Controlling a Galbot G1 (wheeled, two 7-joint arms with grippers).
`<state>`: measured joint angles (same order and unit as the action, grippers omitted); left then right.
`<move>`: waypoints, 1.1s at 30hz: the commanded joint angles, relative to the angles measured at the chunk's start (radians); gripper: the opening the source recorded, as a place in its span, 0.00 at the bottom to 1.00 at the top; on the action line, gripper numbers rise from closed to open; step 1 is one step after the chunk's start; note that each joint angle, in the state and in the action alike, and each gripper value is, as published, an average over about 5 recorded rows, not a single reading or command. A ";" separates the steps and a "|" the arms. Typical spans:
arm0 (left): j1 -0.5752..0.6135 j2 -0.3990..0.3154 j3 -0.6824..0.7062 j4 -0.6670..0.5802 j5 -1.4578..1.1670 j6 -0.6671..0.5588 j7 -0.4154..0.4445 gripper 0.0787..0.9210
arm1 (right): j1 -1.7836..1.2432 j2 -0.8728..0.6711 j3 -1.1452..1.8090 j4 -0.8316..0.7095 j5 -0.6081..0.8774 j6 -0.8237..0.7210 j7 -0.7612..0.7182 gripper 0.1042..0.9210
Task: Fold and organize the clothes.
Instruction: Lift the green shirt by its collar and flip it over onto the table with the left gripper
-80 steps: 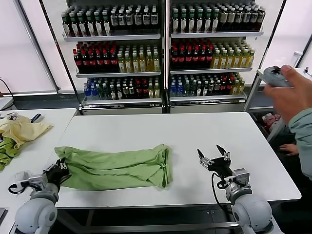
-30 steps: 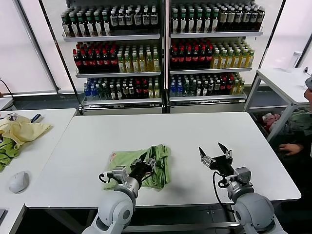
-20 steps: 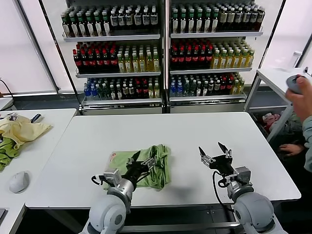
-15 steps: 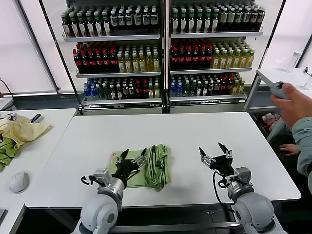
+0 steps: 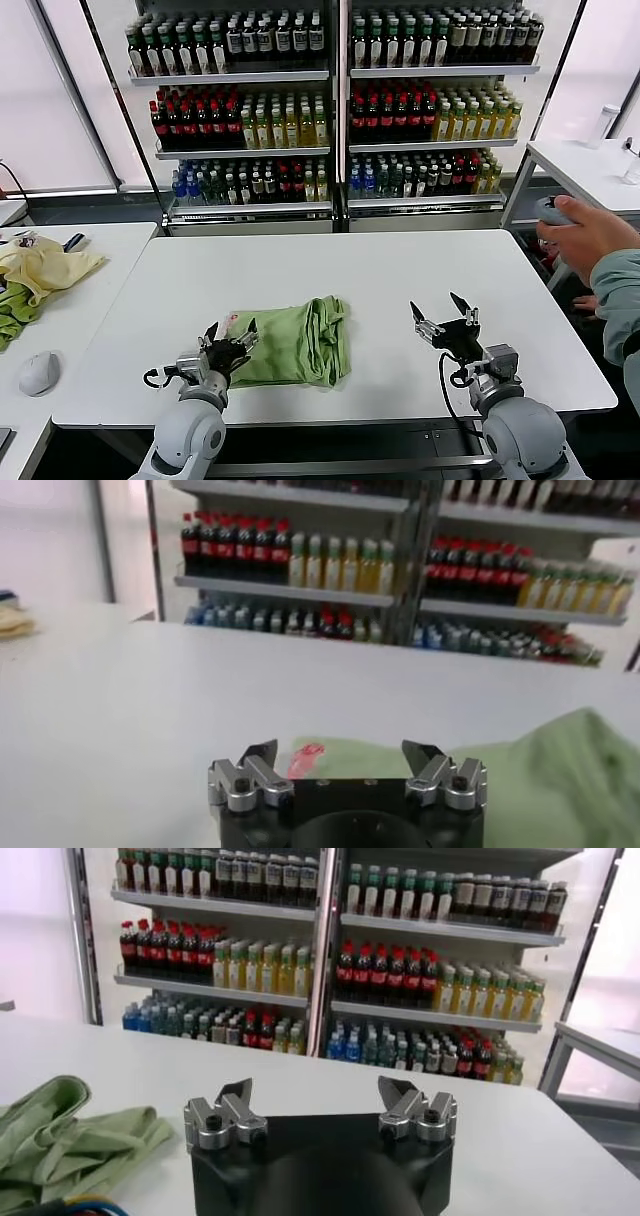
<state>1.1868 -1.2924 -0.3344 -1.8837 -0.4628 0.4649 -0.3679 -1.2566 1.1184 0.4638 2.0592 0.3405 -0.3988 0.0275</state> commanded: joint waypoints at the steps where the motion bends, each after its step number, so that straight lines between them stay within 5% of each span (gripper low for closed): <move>1: -0.005 0.004 -0.020 0.070 0.011 0.039 -0.047 0.88 | -0.003 0.000 0.002 0.007 0.000 -0.001 0.001 0.88; 10: 0.019 -0.003 -0.013 0.032 -0.083 0.053 -0.046 0.83 | -0.009 -0.001 0.011 0.017 0.000 -0.003 0.002 0.88; 33: 0.002 -0.004 -0.107 0.023 -0.529 0.017 0.008 0.07 | -0.017 0.007 0.021 0.026 -0.002 -0.008 0.008 0.88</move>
<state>1.1892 -1.2954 -0.3919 -1.8487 -0.7441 0.5007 -0.3722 -1.2730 1.1258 0.4842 2.0845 0.3374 -0.4064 0.0352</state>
